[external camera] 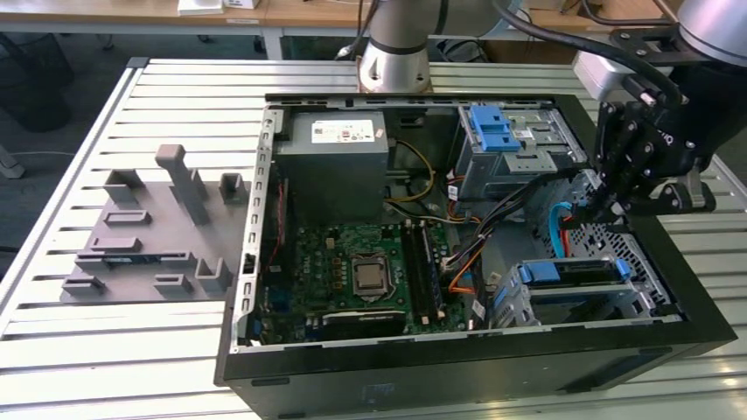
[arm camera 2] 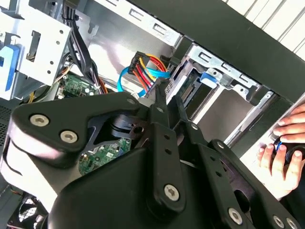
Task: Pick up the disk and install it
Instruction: 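Insert the first disk wire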
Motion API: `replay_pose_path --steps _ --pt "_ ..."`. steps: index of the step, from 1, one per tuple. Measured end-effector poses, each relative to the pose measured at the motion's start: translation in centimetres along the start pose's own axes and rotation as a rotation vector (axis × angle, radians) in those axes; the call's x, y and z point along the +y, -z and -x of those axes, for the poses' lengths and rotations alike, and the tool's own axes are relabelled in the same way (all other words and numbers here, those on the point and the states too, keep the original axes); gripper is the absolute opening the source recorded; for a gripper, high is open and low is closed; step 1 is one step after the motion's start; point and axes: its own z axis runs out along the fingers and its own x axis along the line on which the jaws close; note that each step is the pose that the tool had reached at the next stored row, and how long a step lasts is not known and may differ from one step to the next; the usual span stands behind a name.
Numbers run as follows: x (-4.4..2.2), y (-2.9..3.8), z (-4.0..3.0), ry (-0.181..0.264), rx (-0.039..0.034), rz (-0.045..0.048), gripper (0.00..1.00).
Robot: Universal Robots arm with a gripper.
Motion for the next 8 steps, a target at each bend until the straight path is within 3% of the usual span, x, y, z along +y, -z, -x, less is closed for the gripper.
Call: replay_pose_path --steps 5,6,8 --pt "0.03 -0.11 1.02 0.000 0.0092 -0.0001 0.25" --pt "0.03 -0.19 1.21 0.000 0.0113 -0.0002 0.31" --pt "0.05 -0.41 1.38 0.000 0.0177 -0.0003 0.31"
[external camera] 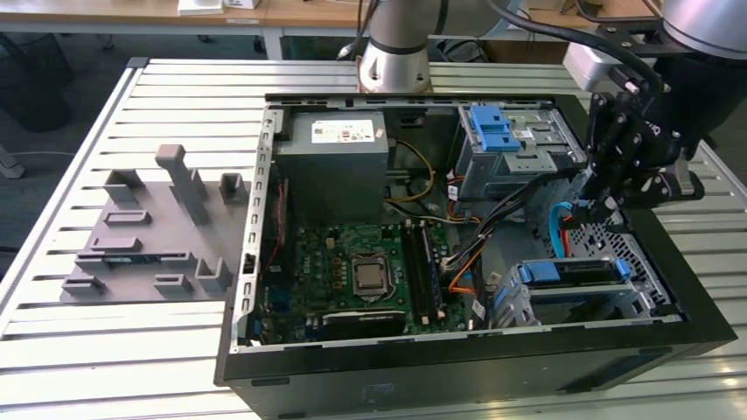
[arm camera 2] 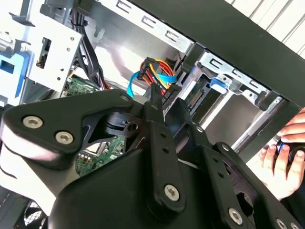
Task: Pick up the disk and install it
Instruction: 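Insert the first disk wire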
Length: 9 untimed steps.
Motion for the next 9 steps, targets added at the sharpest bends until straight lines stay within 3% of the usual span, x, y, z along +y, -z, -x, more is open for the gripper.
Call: replay_pose_path --steps 7,9 --pt "0.03 -0.68 0.06 -0.001 0.0299 -0.0004 0.31" --pt "0.03 -0.72 0.07 -0.001 0.0355 -0.0005 0.23"
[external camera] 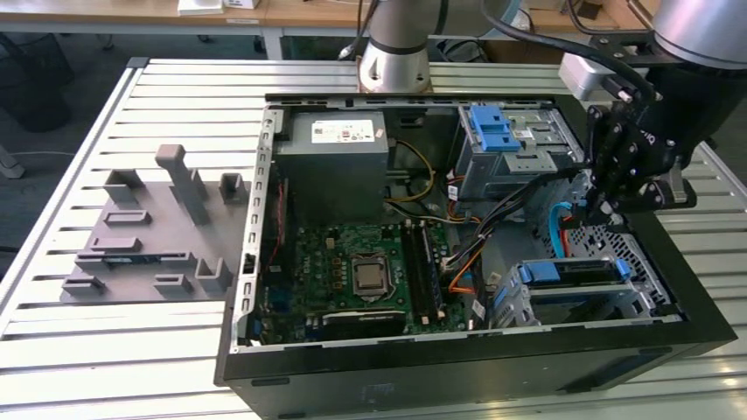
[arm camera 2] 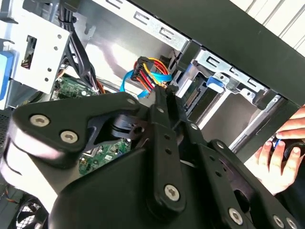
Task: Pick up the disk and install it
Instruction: 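Insert the first disk wire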
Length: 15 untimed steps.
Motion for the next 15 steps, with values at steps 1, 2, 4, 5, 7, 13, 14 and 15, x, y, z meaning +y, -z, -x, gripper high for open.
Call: replay_pose_path --steps 1,2,4,5,7,13,14,15 --pt "0.00 0.01 0.00 0.000 0.0008 0.0000 0.23" --pt "0.00 0.01 0.00 0.000 0.0008 0.0000 0.17" --pt "-0.01 0.01 0.00 0.000 0.0003 0.0023 0.16" --pt "-0.01 0.01 0.00 -0.001 -0.0060 0.0066 0.16" --pt "-0.03 -0.02 0.00 -0.001 -0.0227 0.0175 0.16" --pt "-0.26 -0.58 -0.27 -0.001 -0.0244 0.0402 0.16" --pt "-0.31 -0.68 -0.41 -0.002 -0.0245 0.0417 0.16" --pt "-0.35 -0.77 -0.57 -0.002 -0.0244 0.0428 0.16"
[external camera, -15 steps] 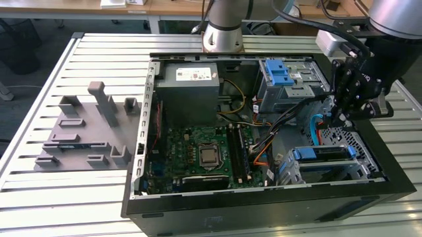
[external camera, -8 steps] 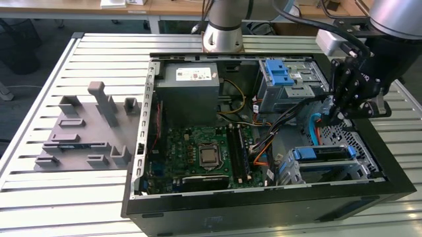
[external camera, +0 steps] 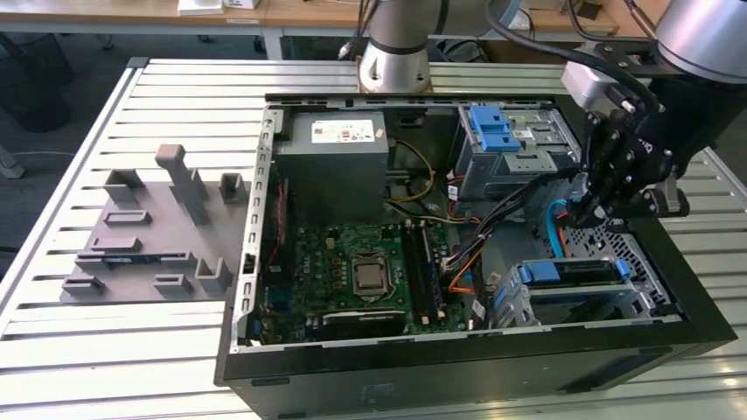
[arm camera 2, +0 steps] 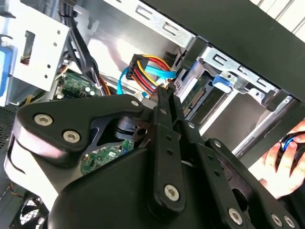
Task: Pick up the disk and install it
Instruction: 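Insert the first disk wire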
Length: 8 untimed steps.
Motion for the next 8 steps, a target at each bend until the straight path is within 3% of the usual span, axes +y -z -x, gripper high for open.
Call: replay_pose_path --steps 5,8 --pt "-0.12 -0.31 -0.85 -0.001 -0.0001 0.0022 0.16" --pt "-0.13 -0.32 -0.89 -0.001 -0.0002 0.0022 0.16"
